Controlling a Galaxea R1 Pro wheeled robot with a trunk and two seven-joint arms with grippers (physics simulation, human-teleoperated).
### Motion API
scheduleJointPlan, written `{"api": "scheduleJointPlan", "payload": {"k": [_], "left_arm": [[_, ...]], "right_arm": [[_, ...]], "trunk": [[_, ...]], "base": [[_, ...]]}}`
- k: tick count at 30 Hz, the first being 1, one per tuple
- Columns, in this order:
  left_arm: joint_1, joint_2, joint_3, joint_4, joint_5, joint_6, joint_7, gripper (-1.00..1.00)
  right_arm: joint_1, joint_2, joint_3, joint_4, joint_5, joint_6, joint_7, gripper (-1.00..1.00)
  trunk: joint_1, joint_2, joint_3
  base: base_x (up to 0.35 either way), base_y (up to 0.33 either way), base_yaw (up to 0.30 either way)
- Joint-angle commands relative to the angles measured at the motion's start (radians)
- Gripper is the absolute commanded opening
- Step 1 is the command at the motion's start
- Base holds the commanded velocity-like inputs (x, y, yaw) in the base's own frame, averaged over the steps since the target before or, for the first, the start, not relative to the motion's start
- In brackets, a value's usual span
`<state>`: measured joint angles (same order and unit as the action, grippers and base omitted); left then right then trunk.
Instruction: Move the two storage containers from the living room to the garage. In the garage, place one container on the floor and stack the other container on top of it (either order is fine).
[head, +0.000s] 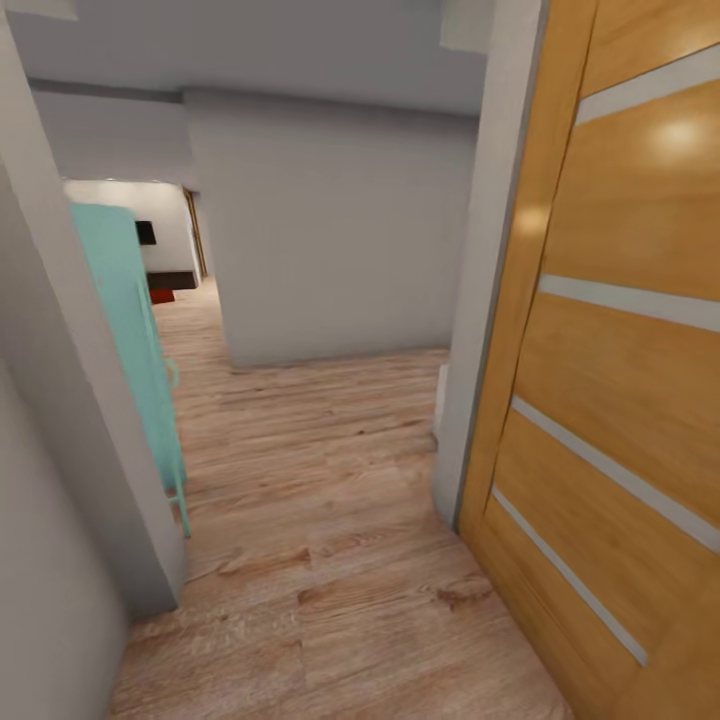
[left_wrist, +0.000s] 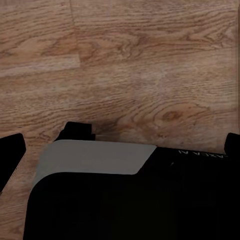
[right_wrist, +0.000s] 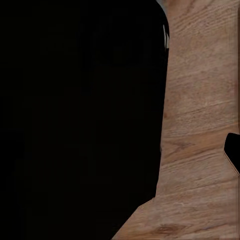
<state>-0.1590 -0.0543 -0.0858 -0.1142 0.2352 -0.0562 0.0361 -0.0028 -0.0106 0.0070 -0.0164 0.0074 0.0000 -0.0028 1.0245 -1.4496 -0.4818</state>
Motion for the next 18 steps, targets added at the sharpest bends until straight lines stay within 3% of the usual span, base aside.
{"api": "scheduleJointPlan", "payload": {"k": [1,18], "left_arm": [[-0.001,0.000,-0.008,0.001,0.009,-0.004,0.004,1.00],[-0.001,-0.001,-0.008,0.001,0.009,-0.005,0.004,1.00]], "right_arm": [[0.000,0.000,0.001,0.000,0.001,0.000,0.000,1.00],[0.000,0.000,0.001,0.000,0.001,0.000,0.000,1.00]], "trunk": [[0.001,0.000,-0.001],[0.001,0.000,-0.001]], "base": [[0.330,-0.003,0.000],[0.330,-0.001,0.000]]}}
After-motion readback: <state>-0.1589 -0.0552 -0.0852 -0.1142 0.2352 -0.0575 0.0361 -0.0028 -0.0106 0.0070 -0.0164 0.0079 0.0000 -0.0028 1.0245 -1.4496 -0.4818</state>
